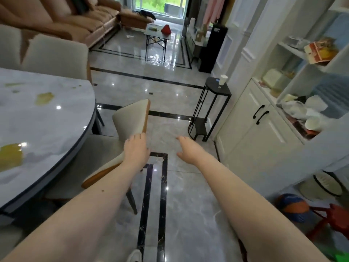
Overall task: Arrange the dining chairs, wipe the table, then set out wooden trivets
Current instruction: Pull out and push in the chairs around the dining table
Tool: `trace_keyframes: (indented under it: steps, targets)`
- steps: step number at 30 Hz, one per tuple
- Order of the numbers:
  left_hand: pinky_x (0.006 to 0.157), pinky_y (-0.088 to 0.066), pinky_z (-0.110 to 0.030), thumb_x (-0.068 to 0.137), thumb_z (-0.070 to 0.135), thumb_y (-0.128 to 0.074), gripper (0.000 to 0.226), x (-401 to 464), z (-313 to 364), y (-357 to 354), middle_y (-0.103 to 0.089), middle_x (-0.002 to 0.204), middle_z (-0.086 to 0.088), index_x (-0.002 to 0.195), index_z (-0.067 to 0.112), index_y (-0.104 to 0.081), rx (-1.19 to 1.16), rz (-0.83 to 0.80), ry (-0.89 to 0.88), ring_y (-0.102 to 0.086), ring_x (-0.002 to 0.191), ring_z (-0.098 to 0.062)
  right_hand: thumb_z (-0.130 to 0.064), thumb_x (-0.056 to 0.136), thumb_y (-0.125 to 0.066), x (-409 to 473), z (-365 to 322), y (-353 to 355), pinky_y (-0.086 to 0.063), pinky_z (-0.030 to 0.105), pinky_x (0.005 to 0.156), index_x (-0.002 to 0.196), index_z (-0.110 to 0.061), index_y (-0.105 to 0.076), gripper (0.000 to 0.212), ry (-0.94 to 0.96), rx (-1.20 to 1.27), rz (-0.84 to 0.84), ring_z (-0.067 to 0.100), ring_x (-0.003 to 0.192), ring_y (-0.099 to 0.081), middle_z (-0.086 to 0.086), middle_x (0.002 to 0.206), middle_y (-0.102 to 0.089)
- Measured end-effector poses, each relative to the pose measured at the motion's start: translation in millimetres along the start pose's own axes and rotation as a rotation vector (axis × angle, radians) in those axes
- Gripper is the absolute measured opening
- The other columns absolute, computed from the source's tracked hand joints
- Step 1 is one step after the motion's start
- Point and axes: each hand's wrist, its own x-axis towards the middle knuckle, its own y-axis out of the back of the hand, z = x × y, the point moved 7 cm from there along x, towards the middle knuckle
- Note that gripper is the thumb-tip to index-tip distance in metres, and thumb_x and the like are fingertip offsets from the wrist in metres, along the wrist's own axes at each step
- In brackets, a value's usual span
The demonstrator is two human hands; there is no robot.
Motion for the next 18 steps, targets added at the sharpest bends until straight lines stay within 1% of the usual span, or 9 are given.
trace_keyframes:
  steps: [5, 8, 10, 12, 14, 16, 18]
  targets:
    - [0.088, -0.045, -0.035, 0.09, 0.037, -0.056, 0.044, 42.1, -22.1, -21.8, -0.055, 0.119, -0.01, 0.122, 0.009, -0.046, 0.019, -0.023, 0.139, -0.051, 0.11, -0.026, -0.011, 0.092, -0.058, 71.3, -17.5, 2.2, -0.039, 0.033, 0.102, 0.149, -0.015, -0.024, 0.067, 0.181, -0.021, -0.012, 0.027, 0.129, -0.043, 0.01, 0.148, -0.037]
    - [0.086, -0.043, -0.036, 0.09, 0.041, -0.056, 0.045, 69.0, -37.1, -47.1, -0.054, 0.119, -0.01, 0.119, 0.009, -0.045, 0.002, -0.119, 0.248, -0.051, 0.11, -0.027, -0.011, 0.091, -0.059, 118.2, -31.6, 4.1, -0.04, 0.032, 0.101, 0.148, -0.015, -0.026, 0.066, 0.287, -0.064, -0.006, 0.026, 0.128, -0.045, 0.01, 0.146, -0.04]
    - [0.084, -0.043, -0.037, 0.088, 0.044, -0.056, 0.049, 82.4, -44.7, -63.5, -0.053, 0.12, -0.01, 0.121, 0.01, -0.043, -0.028, -0.229, 0.31, -0.051, 0.11, -0.028, -0.011, 0.091, -0.059, 148.5, -42.6, 5.6, -0.04, 0.034, 0.102, 0.146, -0.014, -0.03, 0.063, 0.349, -0.101, 0.005, 0.026, 0.127, -0.045, 0.011, 0.144, -0.041]
    - [0.084, -0.043, -0.036, 0.085, 0.045, -0.06, 0.057, 92.7, -50.4, -81.1, -0.051, 0.122, -0.009, 0.126, 0.01, -0.04, -0.109, -0.368, 0.36, -0.052, 0.11, -0.027, -0.008, 0.09, -0.058, 172.1, -52.9, 4.8, -0.04, 0.035, 0.103, 0.145, -0.014, -0.031, 0.062, 0.4, -0.169, -0.003, 0.027, 0.126, -0.045, 0.011, 0.143, -0.041]
    - [0.086, -0.046, -0.034, 0.078, 0.047, -0.066, 0.071, 104.6, -61.4, -98.6, -0.049, 0.124, -0.007, 0.132, 0.012, -0.036, -0.204, -0.54, 0.419, -0.053, 0.108, -0.025, -0.006, 0.089, -0.058, 198.4, -67.7, 6.0, -0.035, 0.036, 0.106, 0.146, -0.014, -0.029, 0.065, 0.482, -0.252, -0.014, 0.028, 0.129, -0.041, 0.011, 0.145, -0.039]
    - [0.091, -0.048, -0.04, 0.068, 0.053, -0.072, 0.089, 110.2, -72.9, -110.2, -0.047, 0.128, -0.006, 0.137, 0.014, -0.031, -0.276, -0.708, 0.479, -0.052, 0.11, -0.024, -0.006, 0.088, -0.06, 217.2, -80.2, 8.9, -0.031, 0.036, 0.109, 0.147, -0.014, -0.028, 0.067, 0.547, -0.285, -0.029, 0.027, 0.132, -0.038, 0.01, 0.146, -0.037]
    - [0.098, -0.045, -0.044, 0.057, 0.057, -0.076, 0.104, 110.9, -77.7, -118.1, -0.045, 0.134, -0.006, 0.14, 0.017, -0.027, -0.318, -0.833, 0.511, -0.05, 0.115, -0.025, -0.005, 0.087, -0.059, 233.1, -89.2, 8.0, -0.03, 0.036, 0.11, 0.145, -0.016, -0.032, 0.065, 0.617, -0.326, -0.047, 0.027, 0.132, -0.038, 0.009, 0.144, -0.039]
